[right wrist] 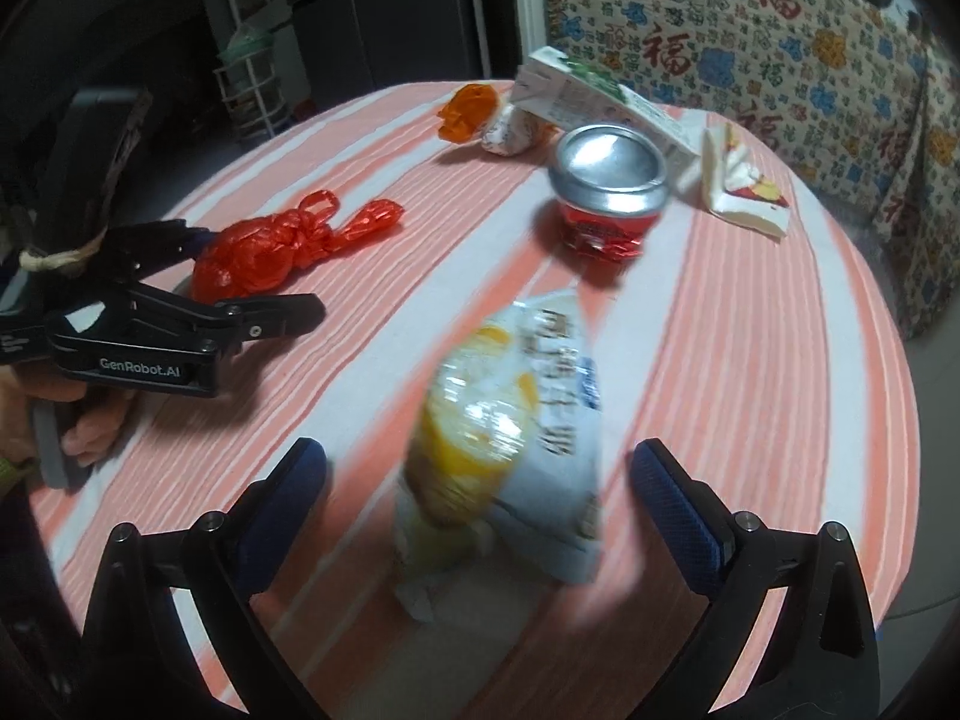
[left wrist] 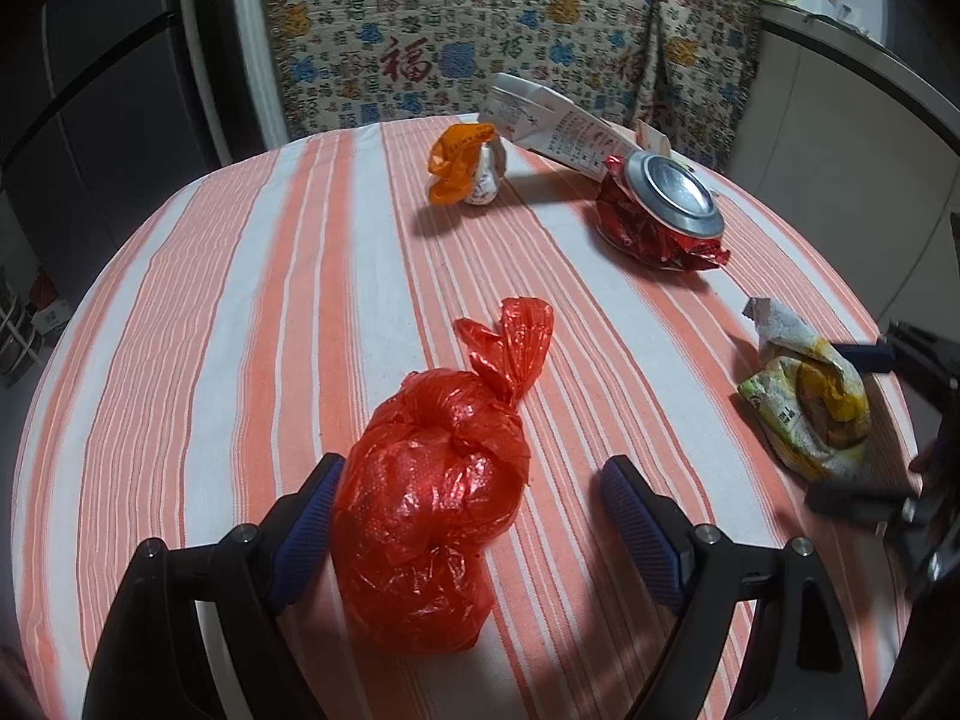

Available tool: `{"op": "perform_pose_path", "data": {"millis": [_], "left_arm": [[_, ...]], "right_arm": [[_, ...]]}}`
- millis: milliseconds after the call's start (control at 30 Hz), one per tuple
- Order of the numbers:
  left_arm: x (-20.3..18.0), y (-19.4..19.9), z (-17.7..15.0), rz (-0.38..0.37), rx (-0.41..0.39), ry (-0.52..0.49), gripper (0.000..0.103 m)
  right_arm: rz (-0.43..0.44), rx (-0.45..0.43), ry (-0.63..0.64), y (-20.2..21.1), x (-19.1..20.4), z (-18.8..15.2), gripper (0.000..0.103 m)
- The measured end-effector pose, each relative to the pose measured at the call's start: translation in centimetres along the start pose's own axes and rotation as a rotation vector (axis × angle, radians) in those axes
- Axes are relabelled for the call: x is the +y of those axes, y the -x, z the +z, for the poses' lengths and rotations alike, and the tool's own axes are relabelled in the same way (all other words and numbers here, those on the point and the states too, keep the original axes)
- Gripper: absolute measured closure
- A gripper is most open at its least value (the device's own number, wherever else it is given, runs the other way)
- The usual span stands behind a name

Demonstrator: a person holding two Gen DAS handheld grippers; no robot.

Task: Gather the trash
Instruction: 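Grasp the white milk snack bag with the right gripper while the left gripper holds the red bag, then carry the red bag and snack bag over the blue wastebasket with both grippers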

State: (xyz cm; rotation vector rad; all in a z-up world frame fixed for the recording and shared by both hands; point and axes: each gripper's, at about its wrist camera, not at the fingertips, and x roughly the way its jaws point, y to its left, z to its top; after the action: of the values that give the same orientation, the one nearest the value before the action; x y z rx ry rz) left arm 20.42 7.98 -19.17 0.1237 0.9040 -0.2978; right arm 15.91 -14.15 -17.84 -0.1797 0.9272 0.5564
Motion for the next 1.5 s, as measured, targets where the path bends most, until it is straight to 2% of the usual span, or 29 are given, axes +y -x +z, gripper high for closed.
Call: {"op": "perform_pose_path", "data": {"millis": [67, 167, 200, 233, 300, 333, 367, 433, 633, 933, 1133, 1233, 1400, 1500], "left_arm": [[0.2, 0.2, 0.1, -0.014, -0.001, -0.011, 0.015], [0.5, 0.3, 0.5, -0.015, -0.005, -0.011, 0.017], [0.4, 0.3, 0.6, -0.013, -0.008, -0.011, 0.025], [0.3, 0.4, 0.7, -0.011, -0.008, -0.012, 0.04], [0.1, 0.4, 0.9, -0.01, 0.003, -0.009, 0.059], [0.0, 0.7, 0.9, -0.011, 0.0, -0.001, 0.059], [-0.2, 1.1, 0.8, -0.011, -0.013, 0.007, 0.059], [-0.5, 2.0, 0.5, -0.026, -0.03, 0.011, 0.06], [-4.2, 4.0, 0.5, -0.112, -0.041, 0.014, 0.06], [-13.5, 4.0, 2.7, -0.21, -0.049, -0.063, 0.06], [-19.8, 3.0, 4.8, -0.311, -0.045, -0.099, 0.06], [-23.5, 2.4, 6.2, -0.377, -0.039, -0.123, 0.06], [-30.2, 0.7, 8.0, -0.441, -0.022, -0.184, 0.06], [-33.4, -1.2, 8.6, -0.456, 0.001, -0.204, 0.059]], "right_arm": [[-0.008, -0.019, 0.008, 1.1, 0.0, 0.3, 0.007], [0.018, -0.055, 0.041, 2.3, 1.4, 1.0, 0.008], [0.01, -0.048, 0.055, 2.2, 1.9, 1.3, 0.009], [-0.002, -0.034, 0.063, 1.8, 2.3, 1.5, 0.011], [-0.016, 0.002, 0.053, 0.8, 2.3, 1.6, 0.03], [-0.035, 0.013, 0.035, 0.6, 2.1, 1.6, 0.06], [-0.011, 0.007, 0.001, 0.8, 1.6, 1.6, 0.066], [0.009, -0.002, -0.033, 1.8, 0.9, 1.6, 0.071], [0.038, -0.042, -0.093, 4.6, -0.8, 0.3, 0.073], [0.006, -0.131, -0.236, 9.7, -6.7, -2.0, 0.073], [-0.107, -0.181, -0.386, 14.0, -13.2, -5.5, 0.073], [-0.186, -0.169, -0.445, 16.0, -16.7, -7.4, 0.073], [-0.313, -0.12, -0.482, 17.9, -21.3, -9.4, 0.073], [-0.345, -0.123, -0.533, 18.1, -23.5, -11.2, 0.073]]}}
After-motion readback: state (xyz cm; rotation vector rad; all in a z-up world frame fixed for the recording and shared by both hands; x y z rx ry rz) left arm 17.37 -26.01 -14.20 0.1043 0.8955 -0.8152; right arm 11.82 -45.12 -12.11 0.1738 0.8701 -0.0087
